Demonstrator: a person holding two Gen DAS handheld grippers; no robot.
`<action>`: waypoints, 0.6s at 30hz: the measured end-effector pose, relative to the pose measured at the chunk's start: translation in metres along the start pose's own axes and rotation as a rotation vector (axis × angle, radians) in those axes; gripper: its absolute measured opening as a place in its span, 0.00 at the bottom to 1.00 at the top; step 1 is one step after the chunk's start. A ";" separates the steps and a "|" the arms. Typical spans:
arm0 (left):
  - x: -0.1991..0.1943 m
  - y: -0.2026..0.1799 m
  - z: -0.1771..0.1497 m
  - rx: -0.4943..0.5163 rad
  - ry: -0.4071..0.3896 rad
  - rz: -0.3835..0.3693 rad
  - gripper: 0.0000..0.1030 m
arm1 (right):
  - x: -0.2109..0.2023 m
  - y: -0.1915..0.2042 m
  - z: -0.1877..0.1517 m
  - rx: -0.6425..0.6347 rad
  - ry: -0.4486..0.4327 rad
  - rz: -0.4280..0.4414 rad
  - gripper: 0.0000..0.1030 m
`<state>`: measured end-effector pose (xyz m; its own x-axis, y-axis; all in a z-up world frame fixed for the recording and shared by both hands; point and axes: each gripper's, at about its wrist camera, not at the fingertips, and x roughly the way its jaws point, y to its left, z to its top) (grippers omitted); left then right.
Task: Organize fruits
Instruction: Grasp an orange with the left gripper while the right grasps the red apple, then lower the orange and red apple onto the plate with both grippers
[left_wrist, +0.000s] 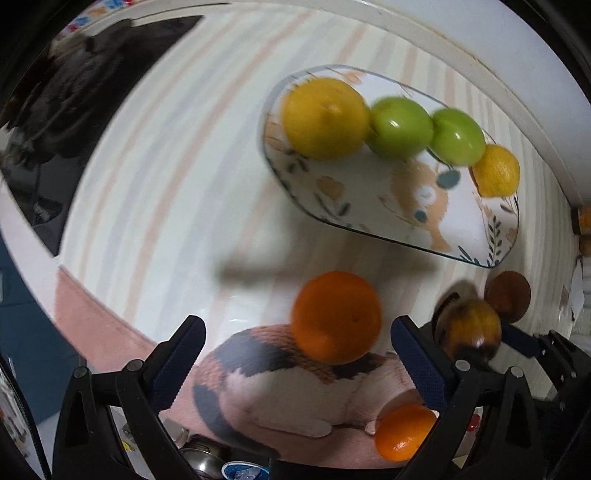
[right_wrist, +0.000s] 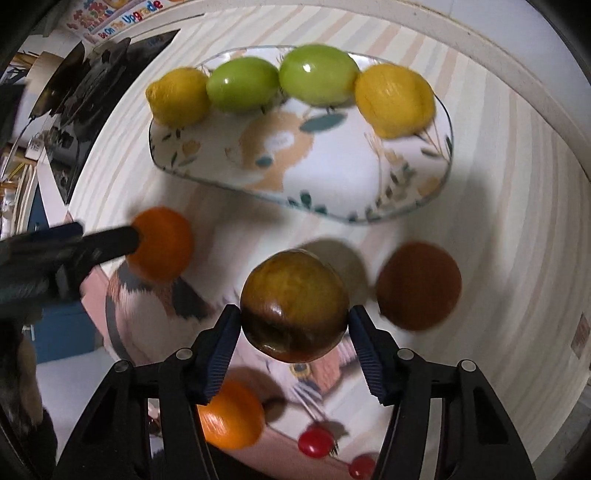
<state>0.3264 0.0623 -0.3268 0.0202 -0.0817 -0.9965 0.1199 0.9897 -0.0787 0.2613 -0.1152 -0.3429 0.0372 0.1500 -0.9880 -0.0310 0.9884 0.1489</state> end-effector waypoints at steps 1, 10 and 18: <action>0.004 -0.003 0.001 0.012 0.009 -0.003 1.00 | 0.001 -0.003 -0.004 0.009 0.010 0.009 0.61; 0.037 -0.013 0.002 0.028 0.061 -0.045 0.60 | 0.006 -0.014 -0.007 0.084 0.026 0.067 0.62; 0.034 -0.019 -0.022 0.065 0.049 -0.026 0.61 | 0.009 -0.025 -0.004 0.103 0.042 0.090 0.65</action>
<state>0.3033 0.0433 -0.3601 -0.0324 -0.1001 -0.9944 0.1842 0.9773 -0.1044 0.2580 -0.1383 -0.3559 -0.0028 0.2396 -0.9709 0.0708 0.9685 0.2388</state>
